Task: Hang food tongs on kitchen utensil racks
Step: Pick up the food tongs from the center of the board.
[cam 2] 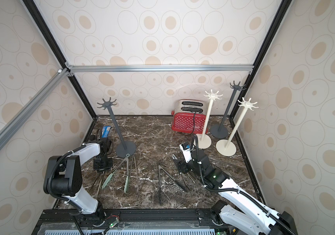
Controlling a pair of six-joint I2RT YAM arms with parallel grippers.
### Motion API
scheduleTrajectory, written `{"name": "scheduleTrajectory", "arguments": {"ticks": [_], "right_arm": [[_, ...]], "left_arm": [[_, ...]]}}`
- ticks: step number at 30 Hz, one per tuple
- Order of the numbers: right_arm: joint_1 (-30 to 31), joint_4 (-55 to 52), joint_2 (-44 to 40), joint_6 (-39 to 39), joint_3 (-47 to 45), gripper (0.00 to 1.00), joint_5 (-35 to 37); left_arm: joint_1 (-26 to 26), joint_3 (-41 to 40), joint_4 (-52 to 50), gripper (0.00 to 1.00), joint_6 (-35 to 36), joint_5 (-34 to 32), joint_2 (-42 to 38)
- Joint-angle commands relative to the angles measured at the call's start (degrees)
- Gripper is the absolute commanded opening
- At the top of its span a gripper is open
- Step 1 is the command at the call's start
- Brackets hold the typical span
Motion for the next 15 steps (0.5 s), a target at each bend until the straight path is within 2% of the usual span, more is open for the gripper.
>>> {"name": "scheduleTrajectory", "arguments": {"ticks": [1,5,15], "right_arm": [[-0.6,-0.6,0.0,-0.5,-1.1,0.80,0.3],[-0.7,-0.9,0.1,-0.5,-1.1,0.80,0.6],[-0.8,-1.2,2.4,-1.1,-0.1,0.80,1.3]], "left_arm": [[0.1,3.9,0.6,0.28,0.6,-1.0,3.4],[0.1,7.4,1.5,0.22,2.5,-1.3,7.0],[0.0,16.4,4.8,0.20,6.9,1.7,13.5]]}}
